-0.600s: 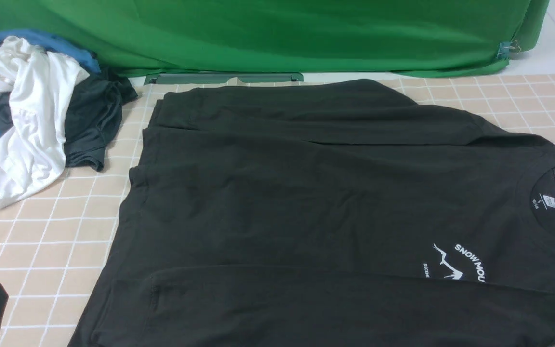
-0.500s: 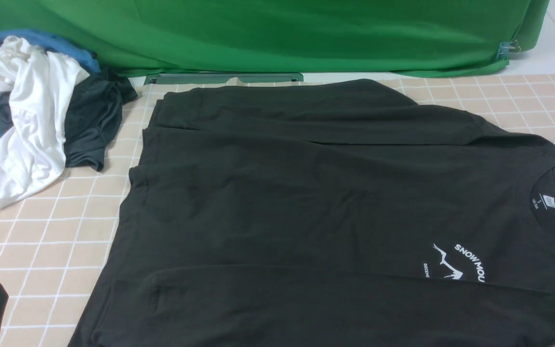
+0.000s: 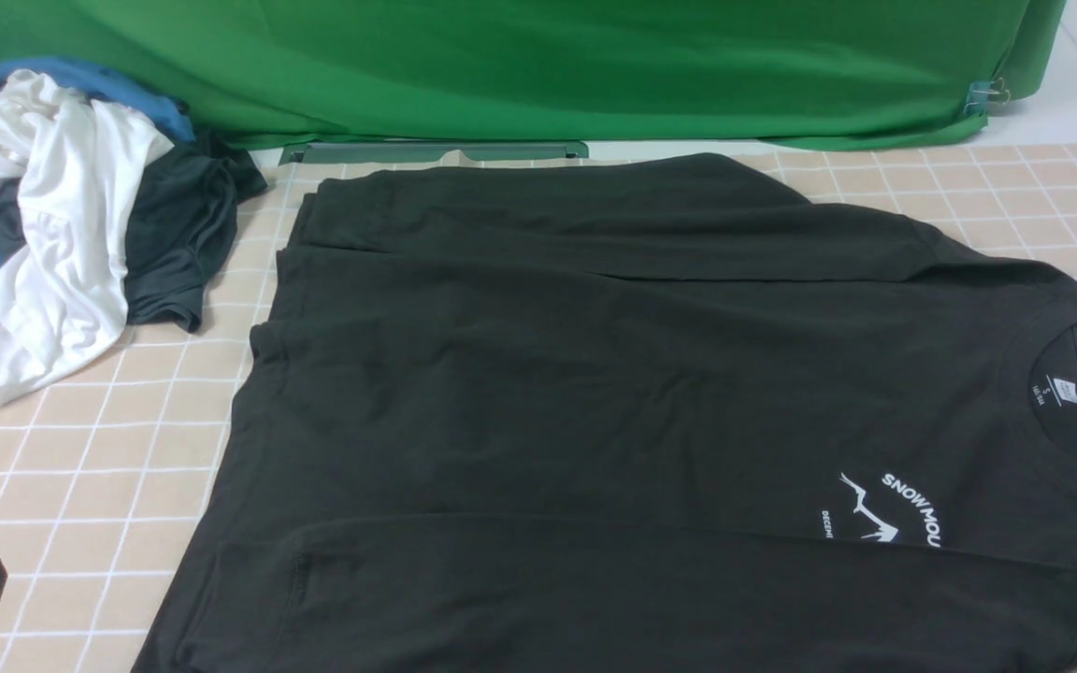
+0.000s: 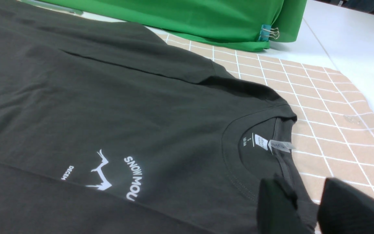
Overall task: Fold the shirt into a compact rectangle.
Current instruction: 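Grasp the left edge of the dark T-shirt lying flat on the table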
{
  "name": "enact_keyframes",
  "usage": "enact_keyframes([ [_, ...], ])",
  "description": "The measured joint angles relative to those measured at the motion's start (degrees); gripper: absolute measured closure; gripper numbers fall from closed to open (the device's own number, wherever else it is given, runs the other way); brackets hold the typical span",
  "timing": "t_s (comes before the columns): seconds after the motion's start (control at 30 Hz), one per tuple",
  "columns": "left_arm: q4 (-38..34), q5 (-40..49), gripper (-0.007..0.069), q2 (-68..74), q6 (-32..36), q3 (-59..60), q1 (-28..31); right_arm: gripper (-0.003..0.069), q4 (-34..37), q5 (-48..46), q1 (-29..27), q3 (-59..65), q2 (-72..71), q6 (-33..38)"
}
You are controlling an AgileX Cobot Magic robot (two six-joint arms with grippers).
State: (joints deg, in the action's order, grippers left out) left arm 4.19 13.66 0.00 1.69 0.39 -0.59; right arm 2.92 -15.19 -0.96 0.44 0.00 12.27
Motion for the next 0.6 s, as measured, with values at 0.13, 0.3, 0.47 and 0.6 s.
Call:
enact_keyframes([
  [0.13, -2.66, -4.67, 0.0605, 0.00, 0.00, 0.00, 0.00, 0.0416, 0.00, 0.00, 0.00, 0.00, 0.00, 0.00],
  [0.3, -13.97, -15.37, 0.0605, -0.02, -0.06, 0.00, 0.00, 0.0416, 0.00, 0.00, 0.00, 0.00, 0.00, 0.00],
  [0.47, -20.34, -21.33, 0.0605, 0.00, -0.82, 0.00, 0.00, 0.0416, 0.00, 0.00, 0.00, 0.00, 0.00, 0.00],
  [0.6, -21.71, -31.69, 0.0605, 0.00, -9.45, 0.02, 0.00, 0.0416, 0.59, 0.94, 0.00, 0.00, 0.00, -0.38],
])
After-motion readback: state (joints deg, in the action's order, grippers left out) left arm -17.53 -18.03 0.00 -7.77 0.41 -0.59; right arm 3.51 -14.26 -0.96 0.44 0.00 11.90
